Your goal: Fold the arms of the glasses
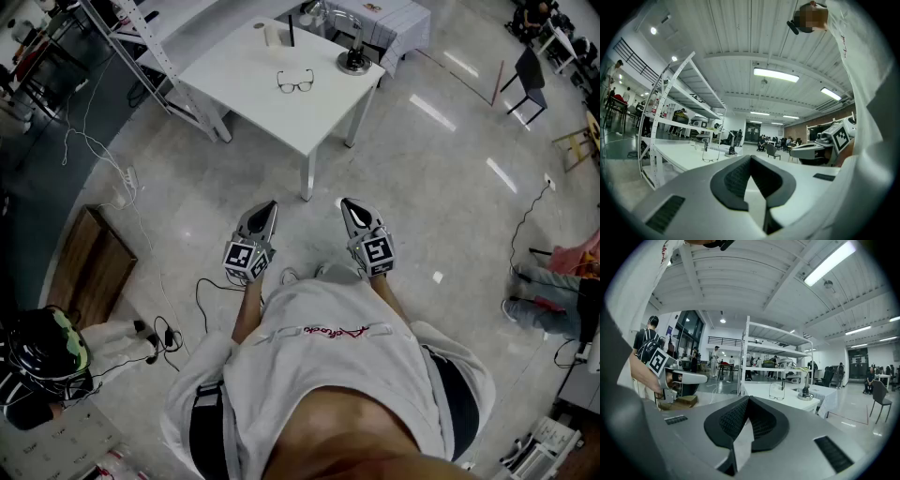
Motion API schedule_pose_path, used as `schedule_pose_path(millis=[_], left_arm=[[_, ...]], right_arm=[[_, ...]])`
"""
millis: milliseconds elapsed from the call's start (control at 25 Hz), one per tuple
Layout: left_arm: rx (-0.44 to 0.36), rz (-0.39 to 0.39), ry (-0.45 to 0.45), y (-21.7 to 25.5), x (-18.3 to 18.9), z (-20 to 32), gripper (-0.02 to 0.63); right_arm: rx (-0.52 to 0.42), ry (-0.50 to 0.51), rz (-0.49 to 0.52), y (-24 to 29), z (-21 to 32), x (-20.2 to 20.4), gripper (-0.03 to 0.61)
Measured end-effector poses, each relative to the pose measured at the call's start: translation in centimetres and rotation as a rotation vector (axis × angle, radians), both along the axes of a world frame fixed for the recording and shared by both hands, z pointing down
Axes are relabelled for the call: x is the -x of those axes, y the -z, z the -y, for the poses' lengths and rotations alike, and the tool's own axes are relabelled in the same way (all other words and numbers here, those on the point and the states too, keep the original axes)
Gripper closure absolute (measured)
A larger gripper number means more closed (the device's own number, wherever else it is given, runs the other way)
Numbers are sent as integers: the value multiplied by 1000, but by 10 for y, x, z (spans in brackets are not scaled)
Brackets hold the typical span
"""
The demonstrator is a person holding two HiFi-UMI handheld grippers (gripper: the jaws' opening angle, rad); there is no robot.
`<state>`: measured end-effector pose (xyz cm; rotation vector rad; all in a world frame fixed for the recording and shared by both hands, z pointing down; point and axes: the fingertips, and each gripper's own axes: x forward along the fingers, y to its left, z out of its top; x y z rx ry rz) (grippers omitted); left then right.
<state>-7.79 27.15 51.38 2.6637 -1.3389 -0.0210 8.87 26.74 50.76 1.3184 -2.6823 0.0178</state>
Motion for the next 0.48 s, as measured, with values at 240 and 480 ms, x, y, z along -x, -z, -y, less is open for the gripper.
schedule_pose_path(millis=[240,480], left_arm=[[-6,27,-9,-2,-11,0,591],[1,53,-15,-2,-25,0,591]], right_arm=[[-11,-8,14,-2,2,-10,549],[-17,4,50,-1,2,-21,549]])
